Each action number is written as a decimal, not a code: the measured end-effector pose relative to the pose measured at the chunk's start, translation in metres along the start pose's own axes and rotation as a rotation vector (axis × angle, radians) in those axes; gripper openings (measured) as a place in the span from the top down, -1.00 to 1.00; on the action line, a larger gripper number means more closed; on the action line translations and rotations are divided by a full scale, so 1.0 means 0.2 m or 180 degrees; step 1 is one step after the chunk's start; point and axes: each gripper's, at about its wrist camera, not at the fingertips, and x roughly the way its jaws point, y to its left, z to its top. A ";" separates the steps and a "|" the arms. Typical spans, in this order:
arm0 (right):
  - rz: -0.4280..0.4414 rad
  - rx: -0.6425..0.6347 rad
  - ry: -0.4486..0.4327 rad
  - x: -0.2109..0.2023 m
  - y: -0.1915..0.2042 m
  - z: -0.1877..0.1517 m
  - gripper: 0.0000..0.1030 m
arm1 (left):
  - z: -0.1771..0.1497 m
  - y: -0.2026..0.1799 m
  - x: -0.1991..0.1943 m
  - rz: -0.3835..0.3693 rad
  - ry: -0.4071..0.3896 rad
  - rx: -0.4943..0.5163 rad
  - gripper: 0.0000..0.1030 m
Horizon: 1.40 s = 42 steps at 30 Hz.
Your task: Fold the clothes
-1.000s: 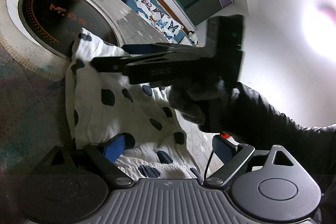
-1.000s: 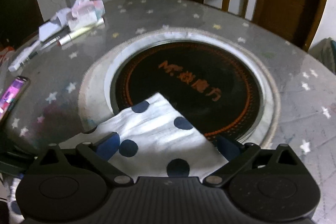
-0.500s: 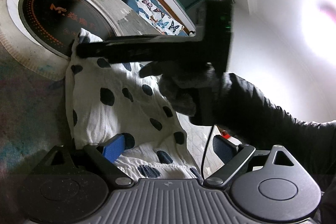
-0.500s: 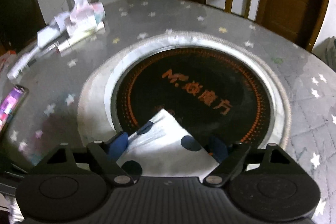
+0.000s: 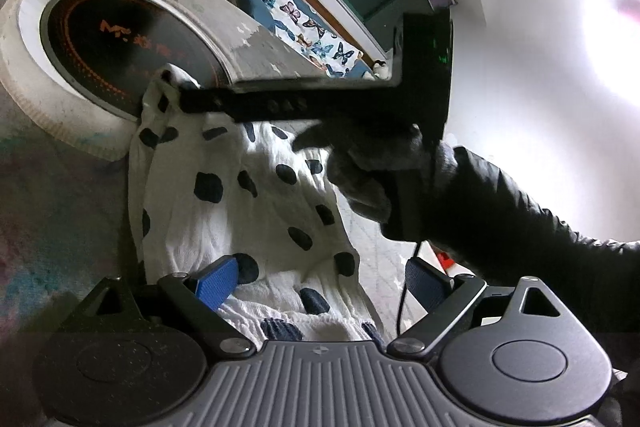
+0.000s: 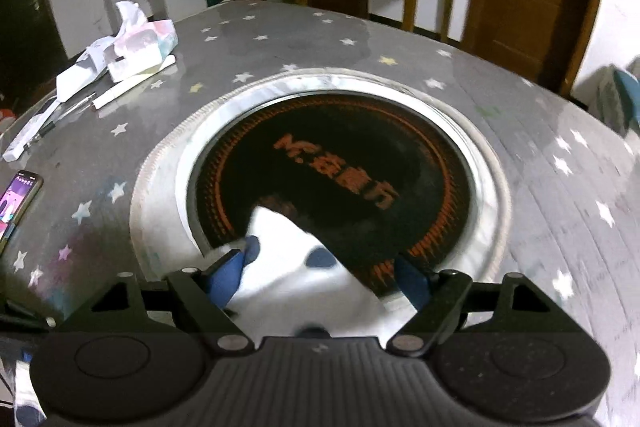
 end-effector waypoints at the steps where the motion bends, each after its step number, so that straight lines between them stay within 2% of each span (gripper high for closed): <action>1: 0.0005 0.0035 -0.0014 -0.02 -0.02 -0.02 -0.61 | 0.00 -0.01 0.00 0.0027 -0.0008 0.0021 -0.80; 6: -0.0004 0.0293 -0.0185 -0.12 -0.11 -0.10 -0.61 | -0.02 -0.06 -0.04 0.0207 -0.0082 0.0108 -0.81; 11: -0.0129 0.0451 -0.0310 -0.21 -0.21 -0.16 -0.61 | -0.05 -0.12 -0.10 0.0450 -0.0179 0.0192 -0.81; 18: -0.0167 0.0484 -0.0225 -0.22 -0.30 -0.27 -0.61 | -0.11 -0.16 -0.24 0.0899 -0.0295 0.0289 -0.85; 23: -0.0166 0.0537 -0.0161 -0.22 -0.35 -0.34 -0.58 | -0.19 -0.17 -0.28 0.1131 -0.0150 0.0359 -0.85; 25: -0.0150 0.0561 -0.0169 -0.23 -0.35 -0.35 -0.48 | -0.21 -0.17 -0.27 0.1189 -0.0084 0.0374 -0.85; 28: -0.0145 0.0560 -0.0169 -0.25 -0.34 -0.37 -0.21 | -0.24 -0.17 -0.25 0.1239 0.0000 0.0398 -0.83; 29: -0.0153 0.0565 -0.0159 -0.26 -0.34 -0.37 -0.06 | -0.25 -0.17 -0.24 0.1235 0.0025 0.0418 -0.83; 30: -0.0161 0.0570 -0.0149 -0.27 -0.33 -0.37 0.17 | -0.25 -0.17 -0.22 0.1232 0.0050 0.0437 -0.77; 33: -0.0186 0.0627 -0.0130 -0.31 -0.34 -0.41 0.46 | -0.26 -0.18 -0.19 0.1232 0.0108 0.0542 -0.54; 34: -0.0196 0.0657 -0.0131 -0.33 -0.34 -0.43 0.47 | -0.26 -0.18 -0.18 0.1226 0.0120 0.0584 -0.39; 36: -0.0231 0.0707 -0.0135 -0.36 -0.34 -0.47 0.50 | -0.24 -0.17 -0.16 0.1242 0.0127 0.0638 -0.28; 42: -0.0450 0.0899 -0.0168 -0.50 -0.35 -0.63 0.53 | -0.13 -0.11 -0.10 0.1354 0.0071 0.0746 -0.21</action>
